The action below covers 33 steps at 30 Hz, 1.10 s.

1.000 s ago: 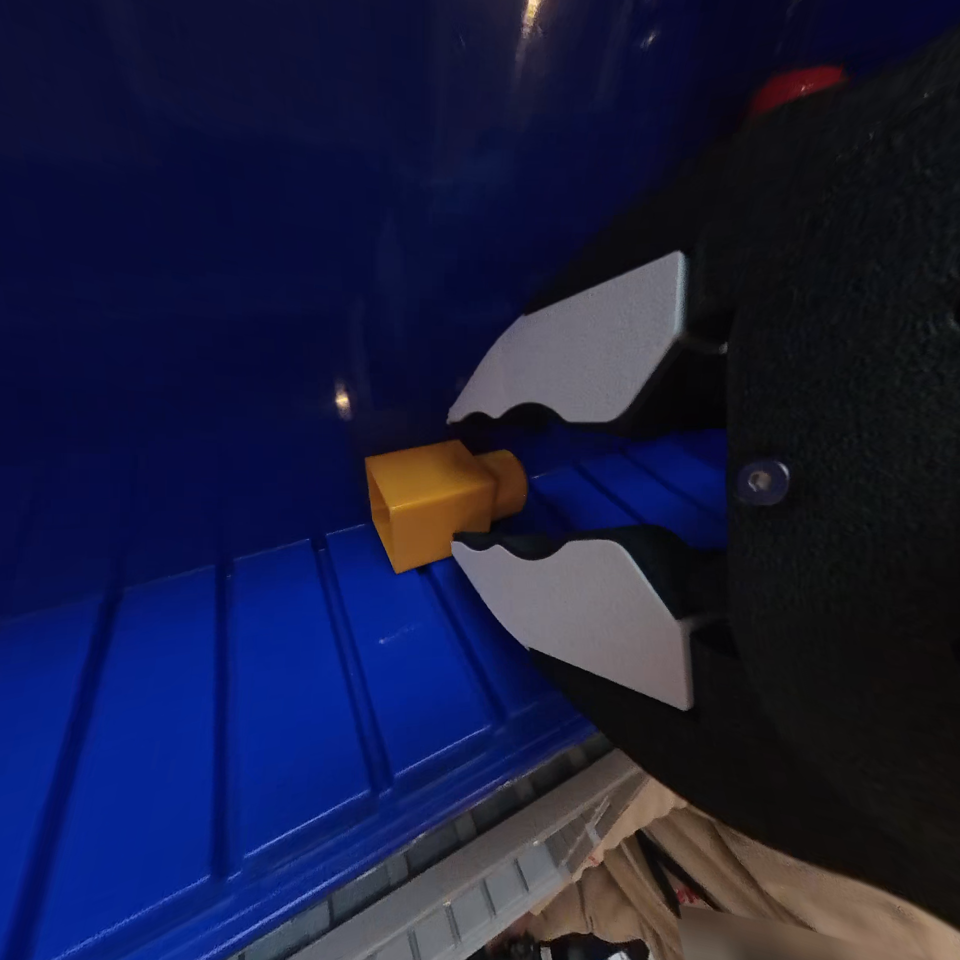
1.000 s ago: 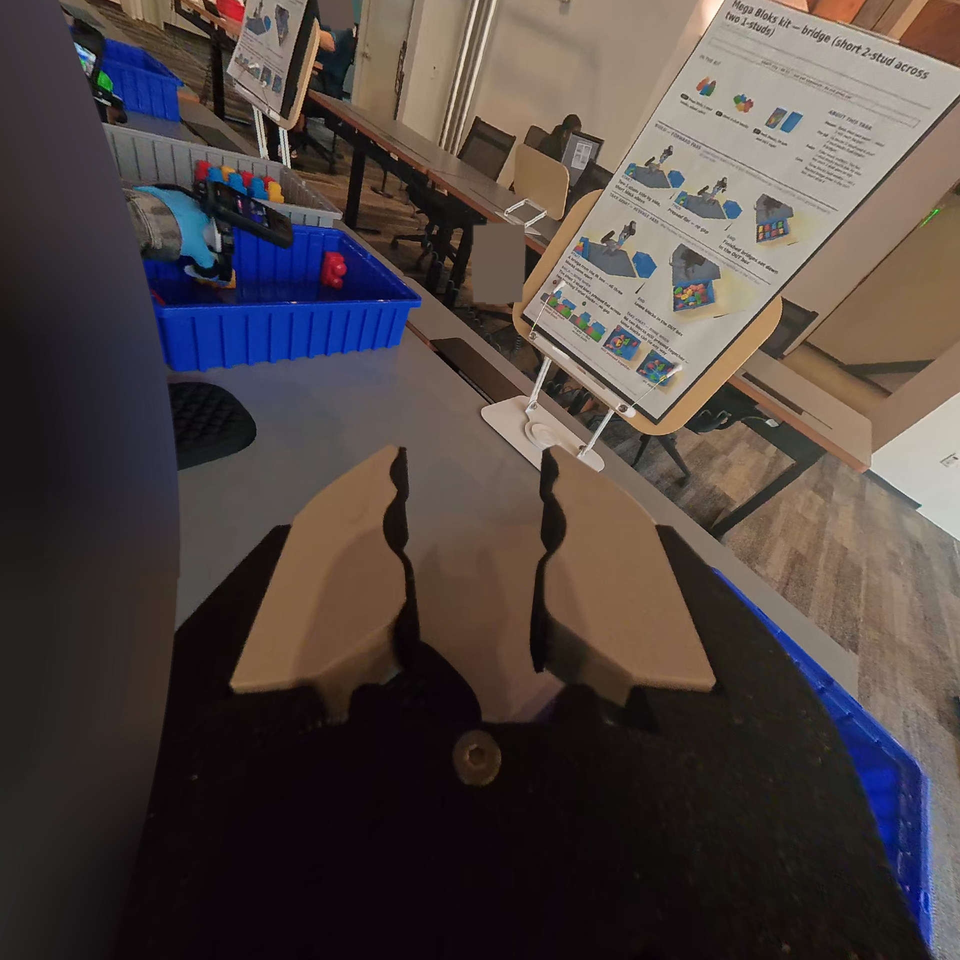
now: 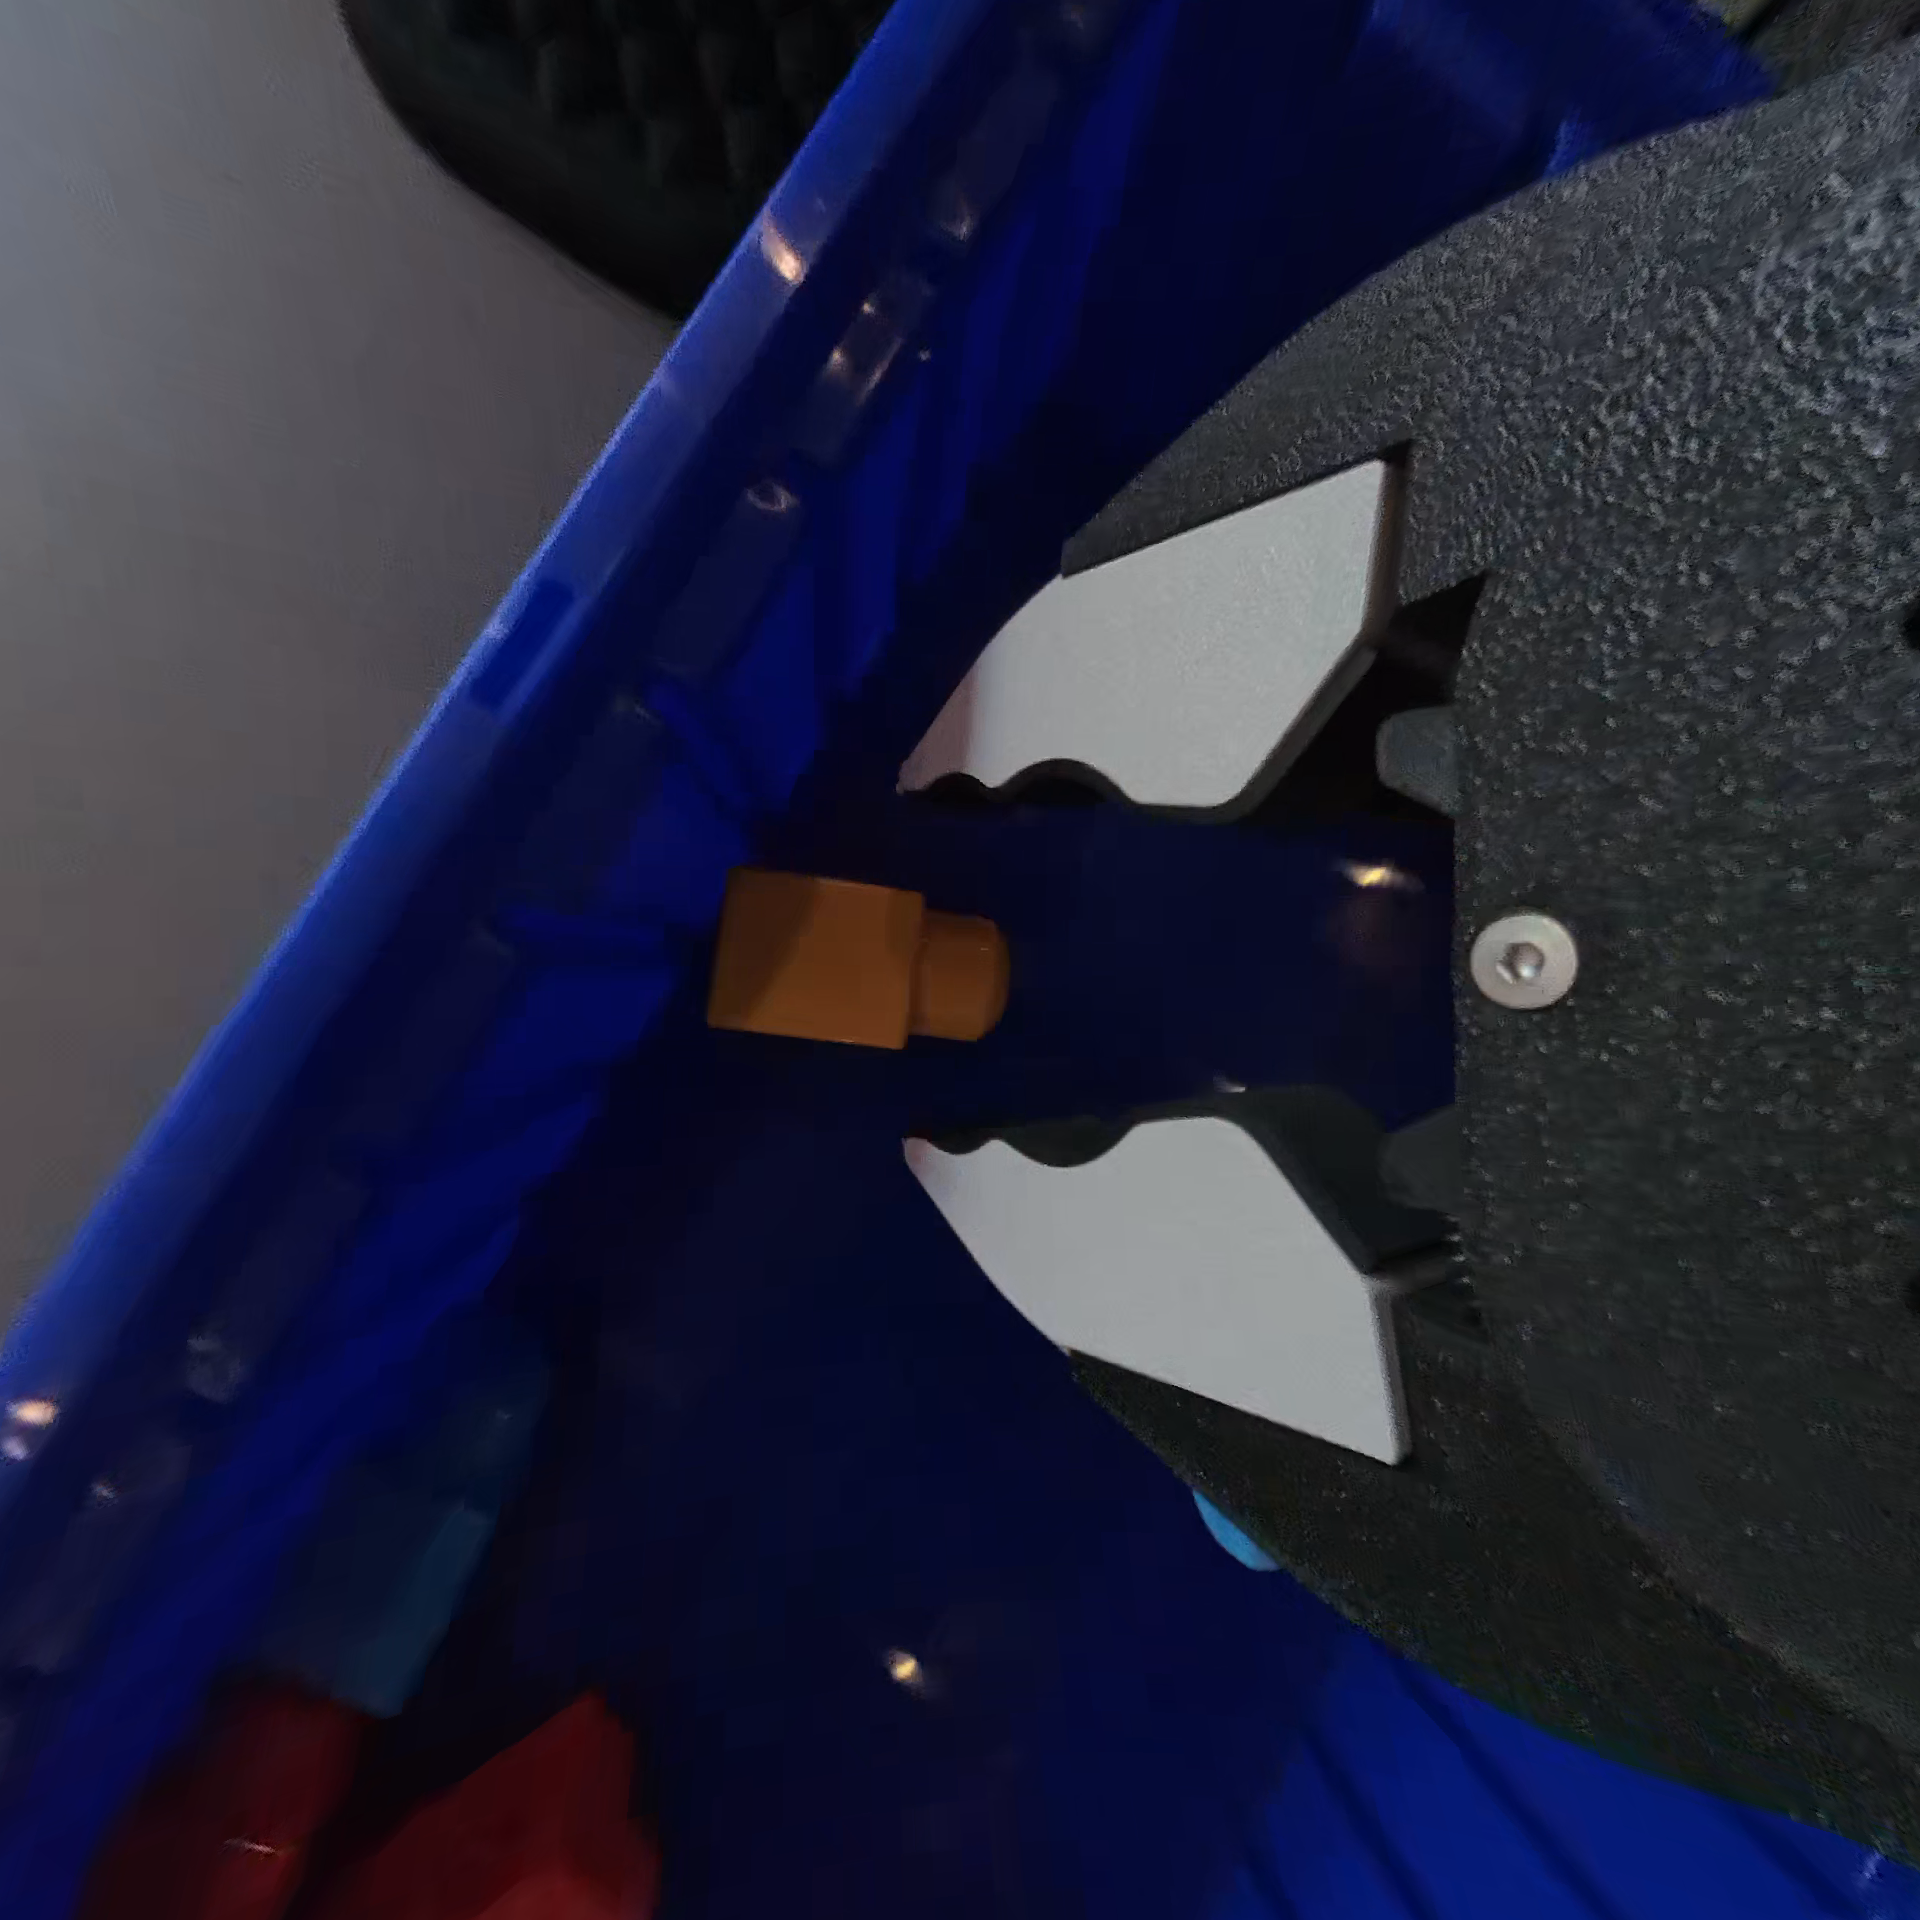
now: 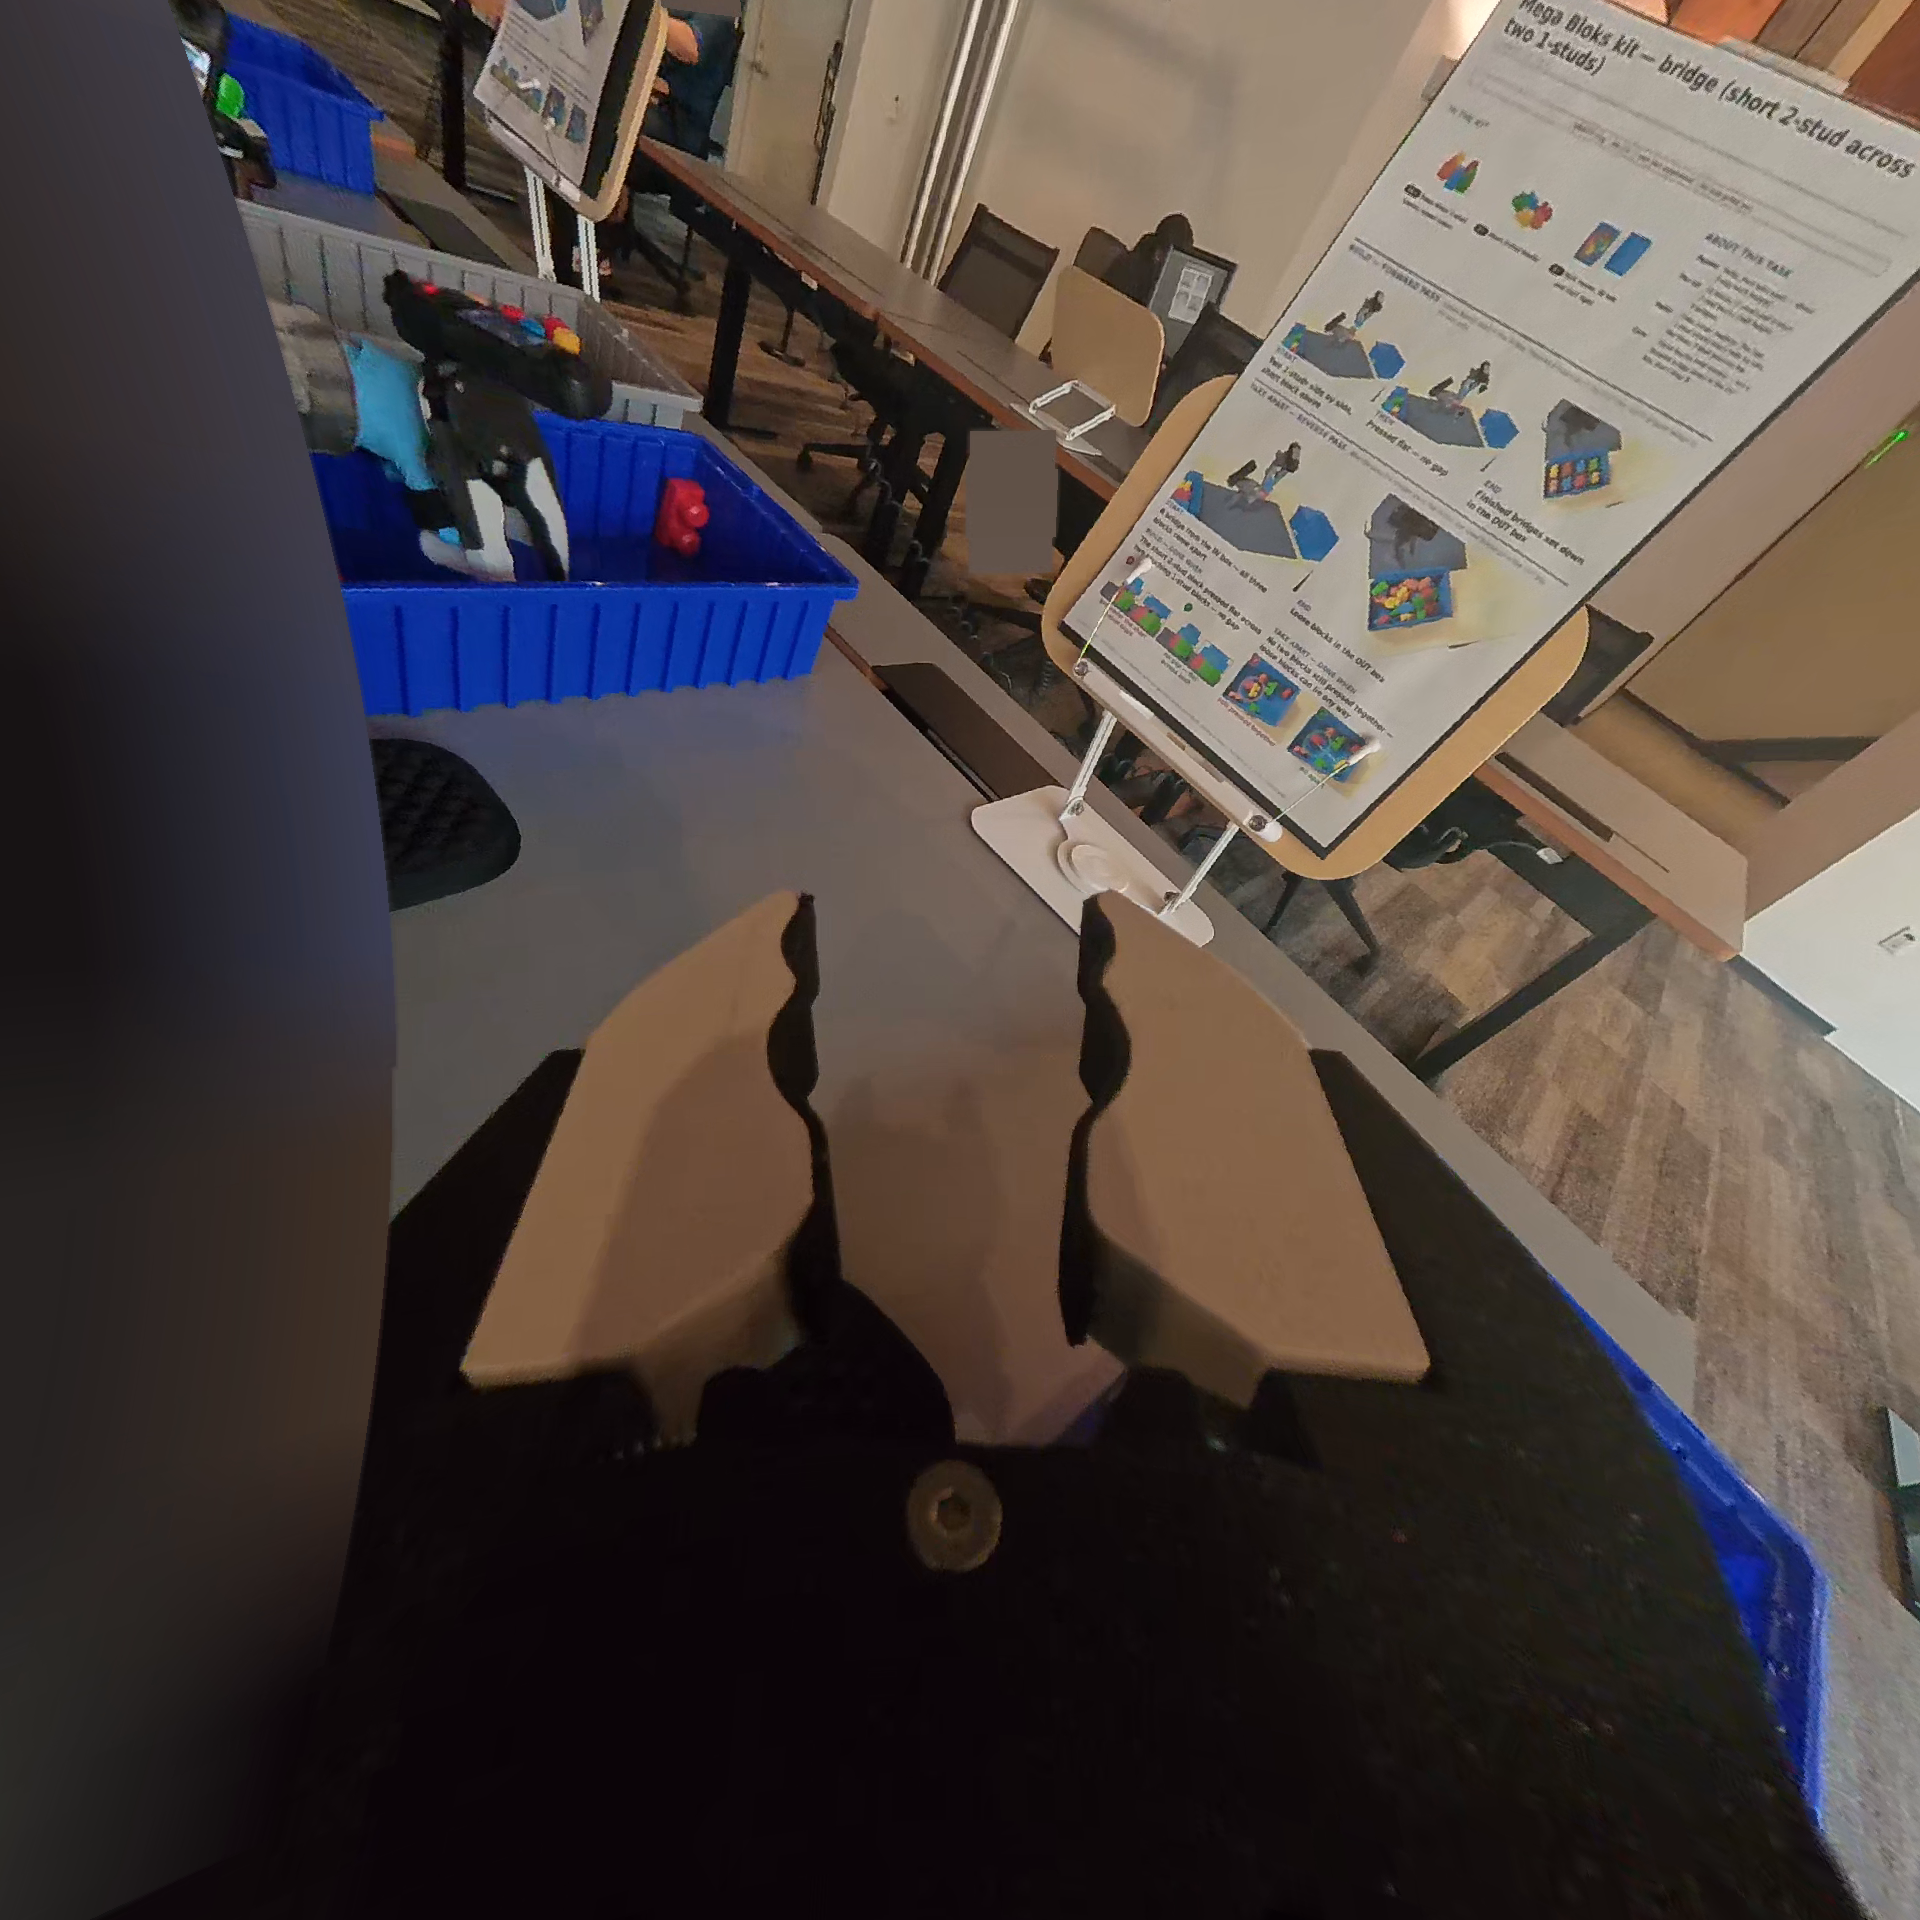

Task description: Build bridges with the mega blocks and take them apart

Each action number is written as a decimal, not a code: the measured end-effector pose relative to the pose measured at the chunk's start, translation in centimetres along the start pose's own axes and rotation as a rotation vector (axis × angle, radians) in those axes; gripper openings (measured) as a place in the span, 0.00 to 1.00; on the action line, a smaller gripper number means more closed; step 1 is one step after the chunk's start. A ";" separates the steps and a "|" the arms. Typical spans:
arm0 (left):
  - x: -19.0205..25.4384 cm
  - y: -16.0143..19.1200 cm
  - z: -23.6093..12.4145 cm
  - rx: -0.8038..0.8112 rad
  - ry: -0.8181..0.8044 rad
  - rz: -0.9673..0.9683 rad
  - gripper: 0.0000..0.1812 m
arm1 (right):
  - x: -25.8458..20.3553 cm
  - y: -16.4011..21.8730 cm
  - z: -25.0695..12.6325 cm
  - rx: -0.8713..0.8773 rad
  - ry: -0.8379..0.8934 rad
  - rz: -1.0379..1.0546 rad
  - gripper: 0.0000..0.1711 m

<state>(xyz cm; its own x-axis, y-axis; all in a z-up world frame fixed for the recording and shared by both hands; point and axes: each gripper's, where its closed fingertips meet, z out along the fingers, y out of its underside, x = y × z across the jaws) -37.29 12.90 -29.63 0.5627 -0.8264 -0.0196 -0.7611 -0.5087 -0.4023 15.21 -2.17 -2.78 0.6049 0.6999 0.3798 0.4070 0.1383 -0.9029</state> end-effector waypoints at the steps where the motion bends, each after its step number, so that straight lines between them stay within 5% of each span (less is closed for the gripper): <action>1: 0.0 -0.1 0.1 0.007 0.010 0.024 0.32 | -0.1 0.0 0.0 -0.005 0.002 -0.001 0.28; 10: -0.3 2.6 2.0 -0.114 0.035 0.106 0.34 | -0.3 -0.3 0.2 -0.025 0.017 -0.007 0.28; 19: -0.1 2.5 3.2 -0.095 0.042 0.107 0.16 | -0.9 -0.6 1.4 -0.025 -0.013 -0.008 0.28; 29: 0.9 -0.2 -2.3 0.071 -0.020 0.023 0.16 | -3.4 0.6 4.1 -0.055 -0.155 0.001 0.29; 33: 1.9 -1.0 -4.7 0.060 -0.087 0.031 0.16 | -5.9 1.1 6.4 -0.066 -0.306 -0.006 0.36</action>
<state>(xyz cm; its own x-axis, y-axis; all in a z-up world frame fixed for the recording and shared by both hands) -36.95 10.74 -24.97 0.5672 -0.8160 -0.1113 -0.7594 -0.4659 -0.4542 7.70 -1.67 -7.34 0.3722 0.8790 0.2981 0.4593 0.1047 -0.8821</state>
